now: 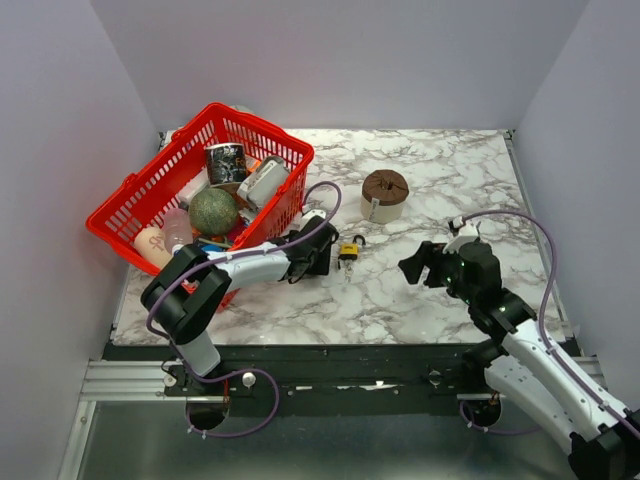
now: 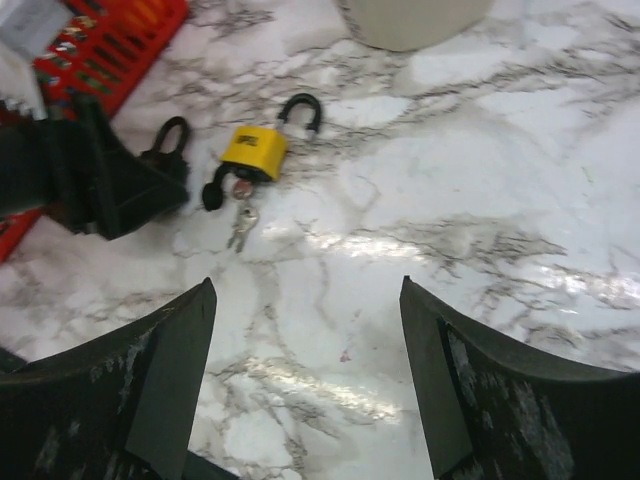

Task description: Unlock with the key

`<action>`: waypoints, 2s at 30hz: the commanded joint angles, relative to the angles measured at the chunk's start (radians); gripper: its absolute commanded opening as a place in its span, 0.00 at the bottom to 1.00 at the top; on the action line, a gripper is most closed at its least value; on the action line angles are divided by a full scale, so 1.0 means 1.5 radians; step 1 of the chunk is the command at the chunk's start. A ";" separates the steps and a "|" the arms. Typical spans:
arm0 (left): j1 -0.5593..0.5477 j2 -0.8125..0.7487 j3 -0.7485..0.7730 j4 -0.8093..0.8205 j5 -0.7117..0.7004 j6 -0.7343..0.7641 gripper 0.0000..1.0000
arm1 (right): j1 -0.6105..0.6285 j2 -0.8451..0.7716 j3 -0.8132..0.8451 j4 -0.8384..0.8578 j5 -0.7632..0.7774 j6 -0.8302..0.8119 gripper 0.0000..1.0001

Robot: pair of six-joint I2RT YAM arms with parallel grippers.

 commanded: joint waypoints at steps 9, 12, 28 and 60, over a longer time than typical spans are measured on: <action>0.000 -0.001 0.045 -0.007 0.052 0.054 0.94 | -0.235 0.206 0.118 0.020 -0.029 -0.063 0.84; -0.001 -0.030 0.058 -0.034 0.058 0.066 0.99 | -0.264 0.267 0.158 0.018 -0.013 -0.072 0.84; -0.042 -0.088 0.353 -0.289 0.201 0.209 0.99 | -0.415 0.598 0.333 -0.023 0.058 -0.113 0.79; -0.075 -0.158 0.219 -0.136 0.205 0.201 0.99 | -0.417 0.798 0.466 -0.136 0.059 -0.161 0.42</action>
